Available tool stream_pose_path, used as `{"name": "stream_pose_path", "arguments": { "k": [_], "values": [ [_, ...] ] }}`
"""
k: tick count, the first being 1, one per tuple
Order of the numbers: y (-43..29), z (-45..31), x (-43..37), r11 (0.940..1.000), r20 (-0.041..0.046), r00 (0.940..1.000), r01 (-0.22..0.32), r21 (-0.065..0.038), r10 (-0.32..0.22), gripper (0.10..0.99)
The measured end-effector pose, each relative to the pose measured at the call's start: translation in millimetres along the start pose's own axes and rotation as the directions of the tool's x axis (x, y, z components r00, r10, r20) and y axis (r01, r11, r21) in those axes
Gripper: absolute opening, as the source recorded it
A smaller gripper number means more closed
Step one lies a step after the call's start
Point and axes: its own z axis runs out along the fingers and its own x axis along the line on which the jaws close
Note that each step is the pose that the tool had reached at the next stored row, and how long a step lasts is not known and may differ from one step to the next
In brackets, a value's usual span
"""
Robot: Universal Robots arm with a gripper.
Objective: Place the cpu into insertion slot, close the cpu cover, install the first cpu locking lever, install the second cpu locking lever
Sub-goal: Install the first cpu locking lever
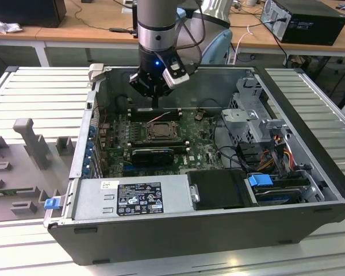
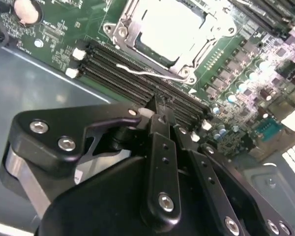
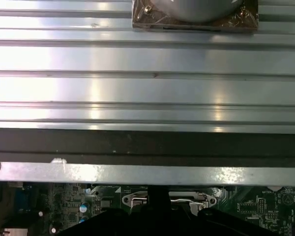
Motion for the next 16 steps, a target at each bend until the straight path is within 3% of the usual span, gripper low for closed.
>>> {"name": "stream_pose_path", "arguments": {
  "k": [5, 10, 16],
  "values": [
    [-4.3, 9.7, -0.9, 1.0, -0.0002, 1.0, 0.0, 0.0, 0.0, 0.106],
    [-5.2, 19.4, -10.4, 1.0, -0.001, 1.0, 0.009, 0.0, -0.009, 0.106],
    [-4.5, 23.8, -15.9, 0.9989, -0.0039, 0.9989, 0.046, 0.0, -0.046, 0.106]
  ]
}}
